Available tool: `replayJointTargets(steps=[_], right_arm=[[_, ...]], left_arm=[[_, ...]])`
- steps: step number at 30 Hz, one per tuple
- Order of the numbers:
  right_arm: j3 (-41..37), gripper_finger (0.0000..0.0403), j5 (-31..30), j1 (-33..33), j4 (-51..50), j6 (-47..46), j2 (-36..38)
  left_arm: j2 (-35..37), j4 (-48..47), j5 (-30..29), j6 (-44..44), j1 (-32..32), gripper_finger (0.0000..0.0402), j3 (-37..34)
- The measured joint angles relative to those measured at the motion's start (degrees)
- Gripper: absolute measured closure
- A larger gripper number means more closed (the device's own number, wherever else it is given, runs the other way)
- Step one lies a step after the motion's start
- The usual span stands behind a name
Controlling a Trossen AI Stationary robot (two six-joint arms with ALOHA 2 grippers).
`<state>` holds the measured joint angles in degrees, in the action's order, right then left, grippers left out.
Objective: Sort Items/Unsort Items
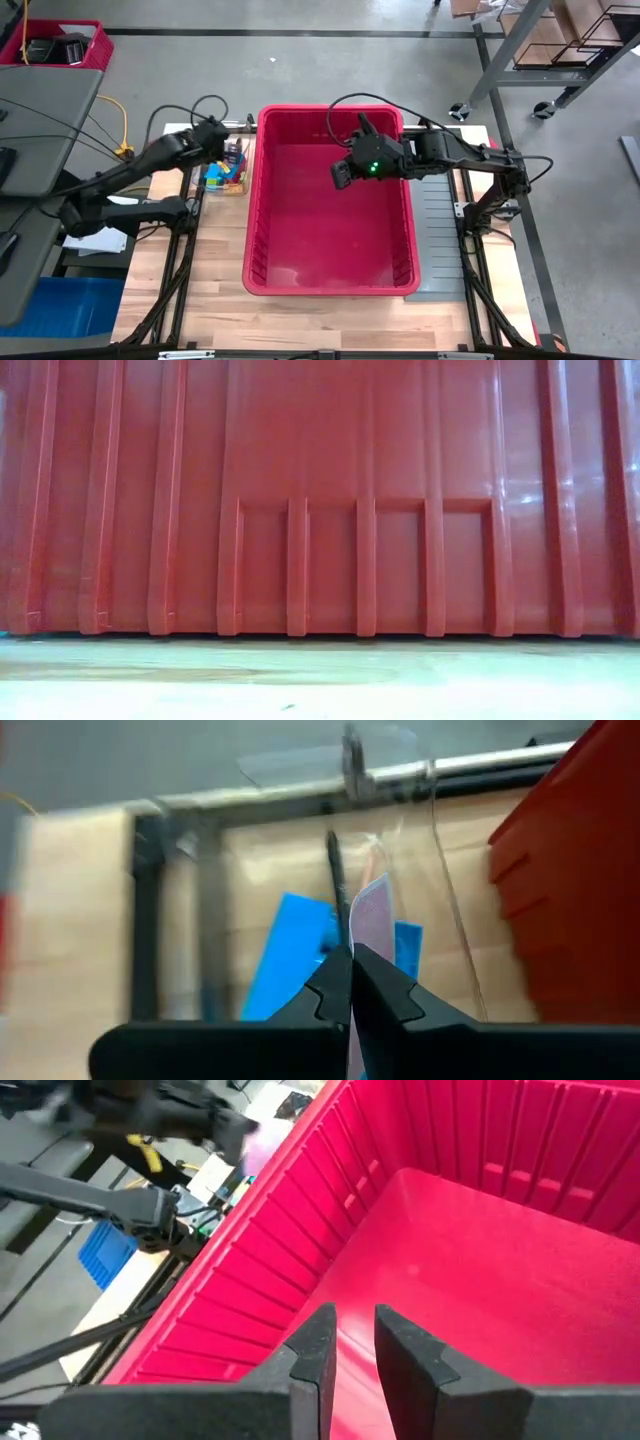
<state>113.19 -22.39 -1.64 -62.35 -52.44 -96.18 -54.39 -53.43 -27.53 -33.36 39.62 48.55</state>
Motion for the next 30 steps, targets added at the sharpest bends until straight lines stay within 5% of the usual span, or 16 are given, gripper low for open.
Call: replayJointTargets(steps=[5,11,24,30], right_arm=[[0.0,0.0341,0.0,-1.1,-0.2,2.9,0.0],[0.0,0.0341,-0.9,-2.3,-0.5,3.4,0.0],[0.0,0.0321,-4.9,-2.6,-2.6,5.9,0.8],[0.0,0.0316,-10.4,-2.9,-4.8,14.7,5.0]], left_arm=[[0.1,10.4,5.1,2.9,3.0,0.0401,-6.4],[0.2,10.4,4.1,13.1,3.3,0.0377,-5.8],[2.7,3.4,6.8,20.4,3.3,0.0198,3.3],[11.1,4.9,24.5,13.6,0.8,0.015,8.2]])
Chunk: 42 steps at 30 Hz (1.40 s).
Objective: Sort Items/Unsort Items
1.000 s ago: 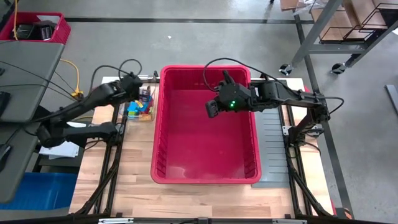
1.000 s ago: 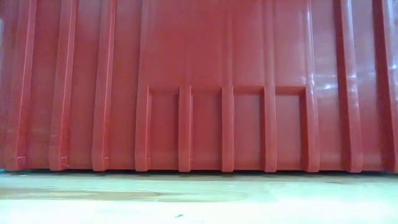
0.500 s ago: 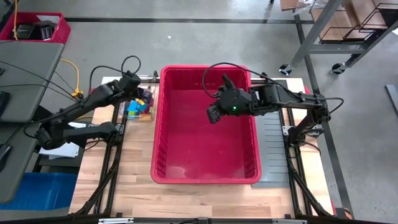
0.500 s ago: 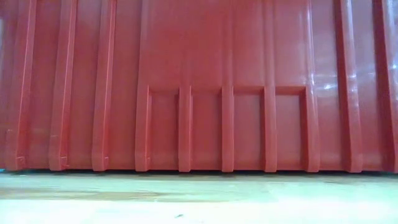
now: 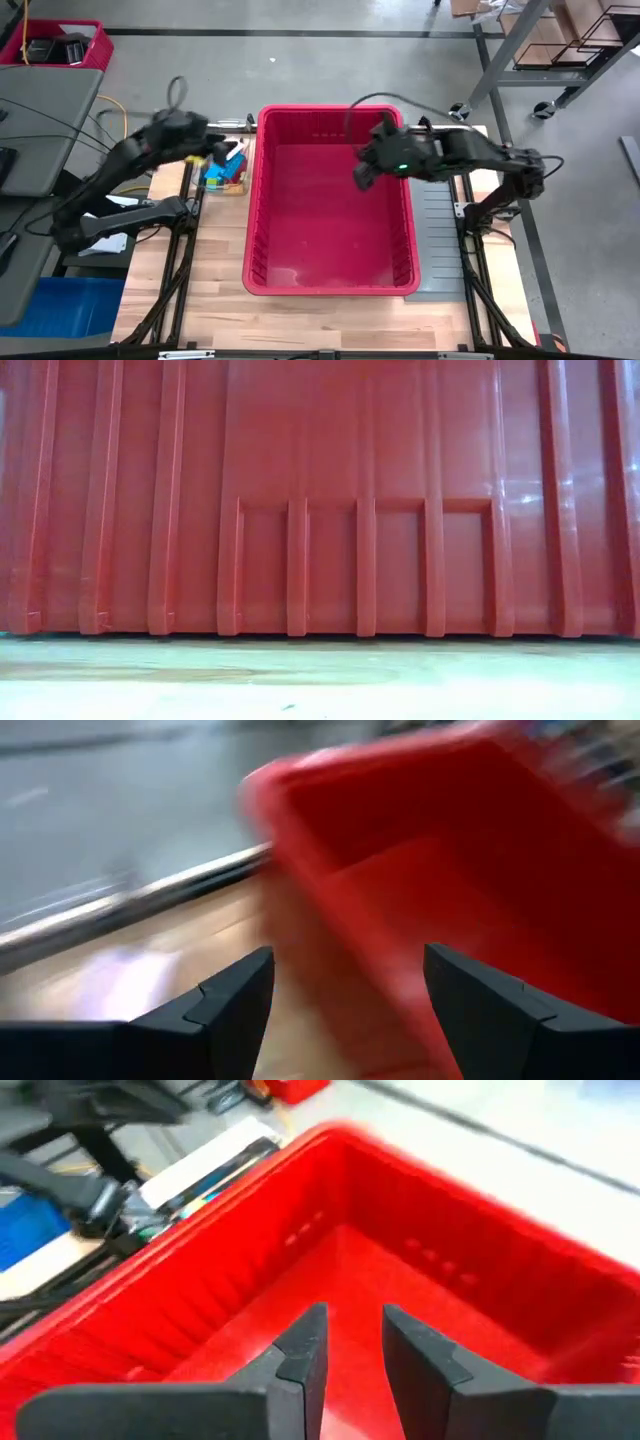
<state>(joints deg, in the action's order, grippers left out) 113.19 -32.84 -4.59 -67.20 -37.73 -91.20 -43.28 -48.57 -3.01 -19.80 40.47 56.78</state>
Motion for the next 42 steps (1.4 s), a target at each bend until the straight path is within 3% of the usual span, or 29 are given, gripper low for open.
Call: replayJointTargets(steps=[4,7,10,14,17,20,24,29,35,42], right_arm=[[0.0,0.032,-3.3,-0.6,-5.8,0.3,5.2],[-1.5,0.0351,-5.7,-2.6,-7.6,-0.9,9.4],[-4.9,0.0394,-8.0,-5.2,-7.2,-3.8,13.7],[-12.9,0.0398,-13.1,-9.3,-3.2,-9.7,19.4],[-21.2,0.04,-16.8,-11.8,5.0,-13.1,23.5],[-30.3,0.0402,-17.1,-13.2,16.6,-12.6,27.2],[-41.3,0.0402,-15.0,-12.7,30.7,-11.0,30.3],[-49.8,0.0402,-10.2,-8.7,38.7,-10.0,32.5],[-52.5,0.0403,-3.3,-3.2,38.8,-4.5,35.6],[-54.2,0.0403,1.9,0.7,37.3,1.6,38.3]], left_arm=[[12.3,7.0,2.9,-6.3,-6.4,0.0159,-3.8],[24.2,15.9,5.4,-10.5,-10.7,0.0195,-9.4],[34.6,25.7,7.4,-14.7,-13.4,0.0266,-16.2],[43.1,29.4,9.2,-15.6,-14.3,0.0383,-25.1],[42.6,31.9,12.9,-13.2,-14.4,0.0386,-30.5],[40.5,46.1,18.5,-11.7,-14.4,0.0398,-36.6],[39.2,63.2,20.9,-13.3,-14.4,0.04,-46.0],[39.9,73.9,20.6,-19.2,-16.1,0.0401,-56.1],[40.2,77.9,13.8,-15.4,-24.7,0.0401,-55.5],[38.1,69.2,-5.5,-7.9,-41.2,0.0401,-56.1]])
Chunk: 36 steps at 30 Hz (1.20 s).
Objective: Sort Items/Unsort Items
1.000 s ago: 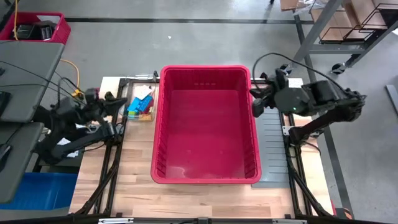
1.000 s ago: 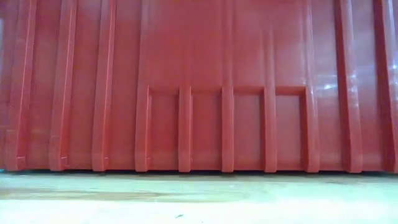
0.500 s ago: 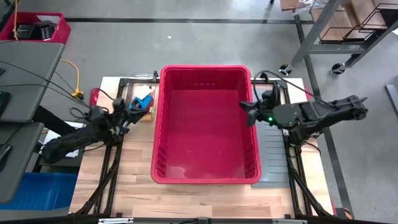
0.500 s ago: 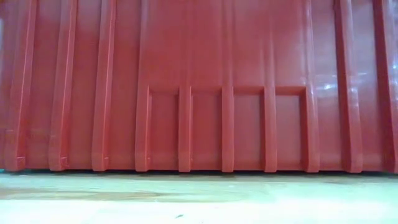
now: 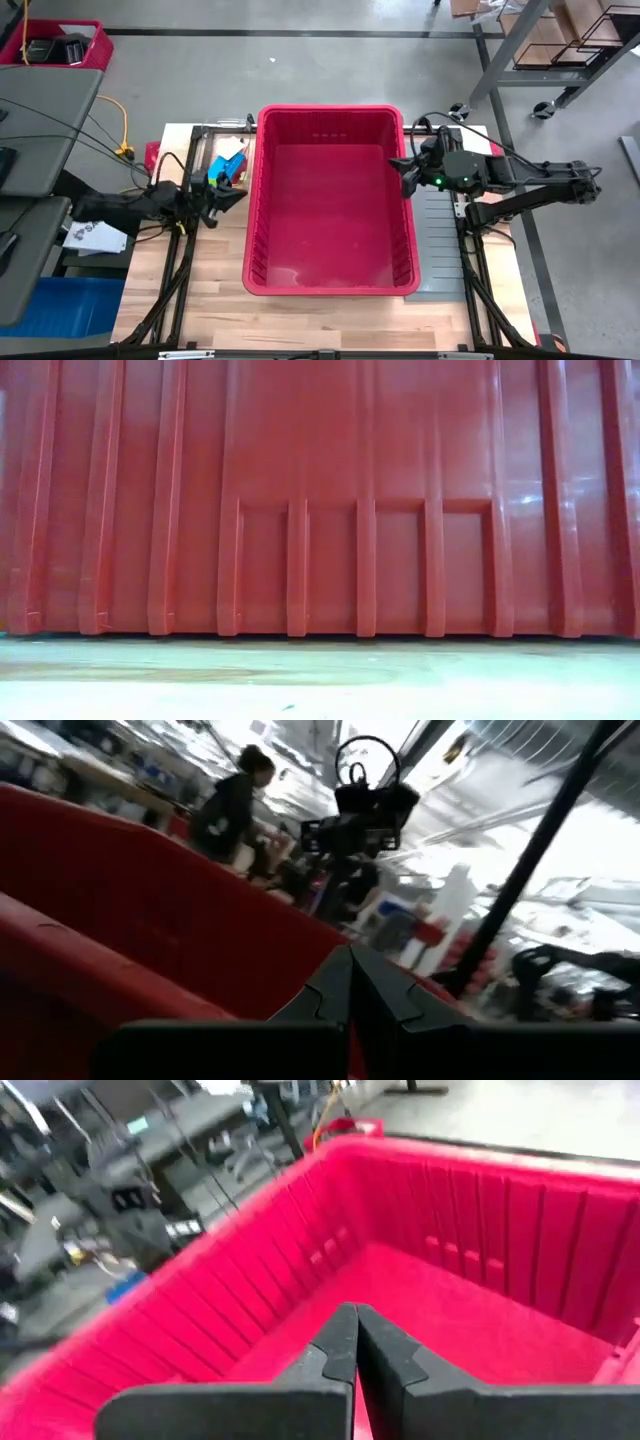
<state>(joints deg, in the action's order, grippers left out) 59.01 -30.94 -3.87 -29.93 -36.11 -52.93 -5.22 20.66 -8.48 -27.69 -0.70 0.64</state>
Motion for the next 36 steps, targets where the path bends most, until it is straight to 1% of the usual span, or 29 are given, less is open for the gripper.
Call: replayJointTargets(steps=[2,4,6,8,11,15,18,22,25,28,33,34,36], right_arm=[[-1.5,0.0403,1.5,0.2,-0.5,0.3,0.1],[-4.5,0.0403,4.0,0.0,0.1,-0.7,0.2],[-8.5,0.0403,6.8,-0.5,3.0,-2.3,0.5],[-13.1,0.0403,9.1,-0.9,8.4,-2.3,1.5],[-18.7,0.0403,11.6,-1.0,14.7,-0.8,5.2],[-22.7,0.0403,11.3,-1.0,14.8,2.1,14.3],[-26.0,0.0403,8.9,-1.5,14.5,5.3,22.4],[-32.2,0.0403,6.4,-1.8,15.0,8.3,32.4],[-37.9,0.0403,7.6,-1.8,16.4,8.8,38.4],[-44.0,0.0403,8.7,-1.9,18.2,6.9,42.8],[-51.9,0.0403,8.5,-1.8,22.3,3.6,47.3],[-53.0,0.0403,8.4,-1.9,23.2,4.1,47.8],[-53.3,0.0402,8.8,-1.8,23.7,9.2,47.6]], left_arm=[[-0.7,0.5,-4.8,3.9,-3.4,0.0401,0.0],[-0.6,1.6,-7.3,8.0,-5.0,0.0401,0.0],[-0.3,2.9,-7.5,10.9,-5.2,0.0401,0.0],[-0.1,2.9,-7.4,12.8,-4.8,0.0401,0.0],[0.2,2.8,-7.0,13.2,-3.5,0.0401,0.0],[0.3,2.6,-6.6,14.9,-1.3,0.0401,0.0],[0.3,2.0,-6.5,16.7,0.5,0.0401,0.0],[0.3,-2.9,-6.5,16.8,2.1,0.0401,0.1],[0.3,-7.1,-6.5,17.1,2.6,0.0402,0.1],[0.3,-9.3,-6.6,17.7,2.6,0.0402,0.1],[0.3,-9.5,-6.8,13.8,2.6,0.0401,0.2],[0.3,-9.5,-6.9,13.3,2.6,0.0401,0.2],[0.3,-9.4,-7.0,12.9,2.6,0.0401,0.2]])
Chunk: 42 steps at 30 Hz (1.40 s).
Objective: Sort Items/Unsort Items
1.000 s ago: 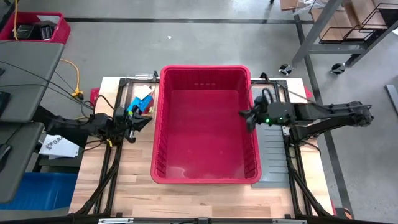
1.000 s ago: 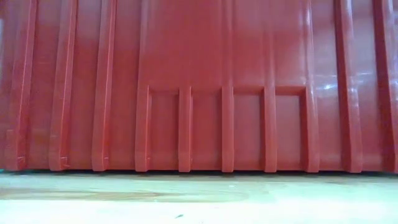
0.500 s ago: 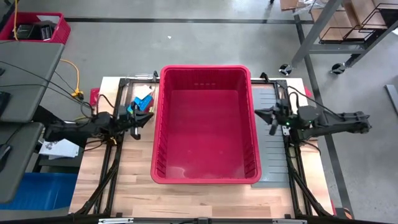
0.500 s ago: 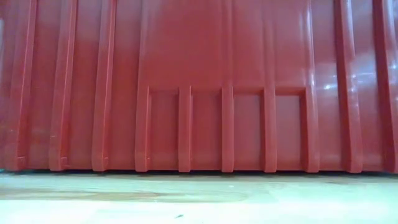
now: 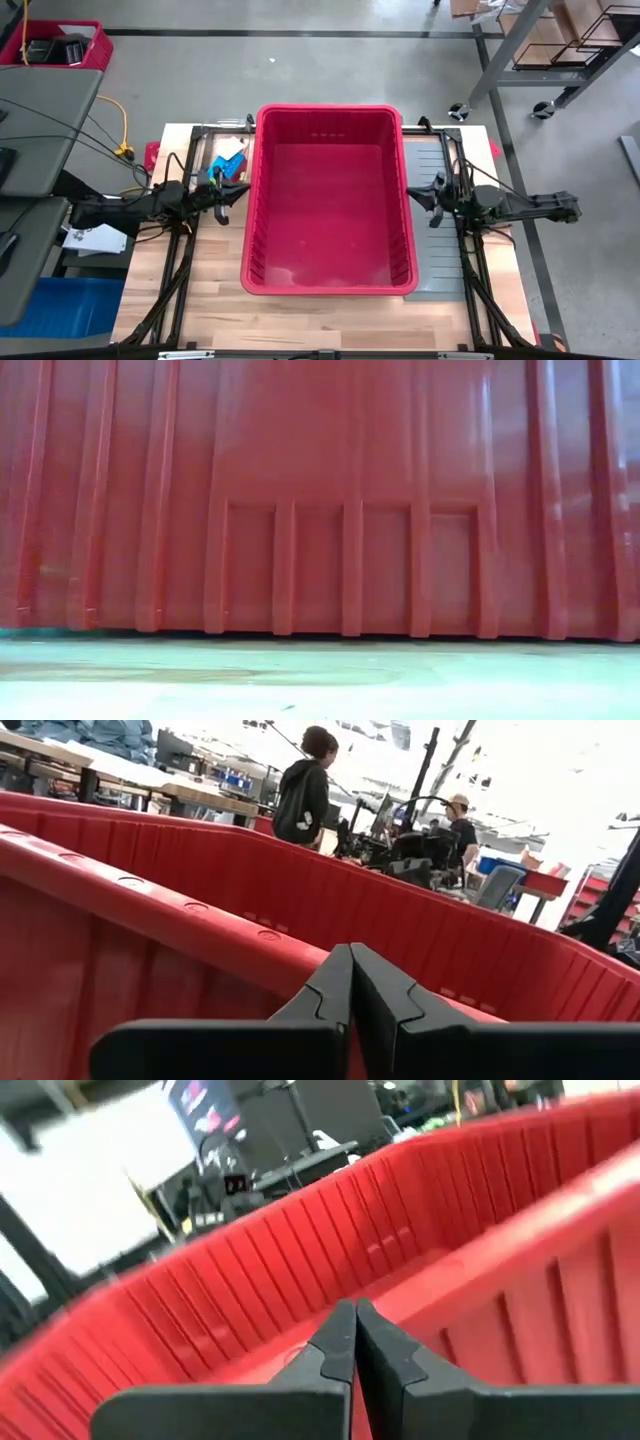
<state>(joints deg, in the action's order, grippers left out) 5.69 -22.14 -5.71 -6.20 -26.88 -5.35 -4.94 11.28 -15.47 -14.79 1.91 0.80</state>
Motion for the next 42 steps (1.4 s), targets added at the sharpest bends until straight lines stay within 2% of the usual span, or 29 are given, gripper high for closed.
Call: replayJointTargets(steps=[4,8,12,16,19,28,32,42], right_arm=[[-0.4,0.0403,1.8,0.0,3.5,15.5,-0.1],[-1.0,0.0403,1.9,0.0,15.4,23.2,-0.4],[-0.7,0.0403,1.6,0.0,23.5,21.9,-0.2],[-0.8,0.0403,1.5,0.0,23.7,19.5,-0.3],[-0.7,0.0403,1.4,0.0,22.6,19.4,-0.2],[-5.1,0.0402,1.1,0.0,23.2,19.3,0.8],[-5.2,0.0402,1.2,-0.1,12.2,19.4,5.2],[-5.1,0.0402,1.1,-0.2,11.1,19.6,4.9]], left_arm=[[0.0,-0.1,-0.4,0.0,0.0,0.0401,0.0],[0.0,-0.2,-0.3,0.0,0.0,0.0401,0.0],[0.0,-0.2,-0.1,0.0,0.0,0.0401,0.0],[0.5,-0.5,-0.1,0.0,0.0,0.0401,0.0],[4.8,-2.6,0.0,-0.1,-0.1,0.0401,-0.1],[4.7,-2.2,-0.1,-0.1,-2.5,0.0401,-0.1],[4.7,-3.2,-0.1,-0.1,-4.2,0.0401,-0.1],[4.7,-4.1,-0.1,-0.1,-5.0,0.0401,-0.1]])
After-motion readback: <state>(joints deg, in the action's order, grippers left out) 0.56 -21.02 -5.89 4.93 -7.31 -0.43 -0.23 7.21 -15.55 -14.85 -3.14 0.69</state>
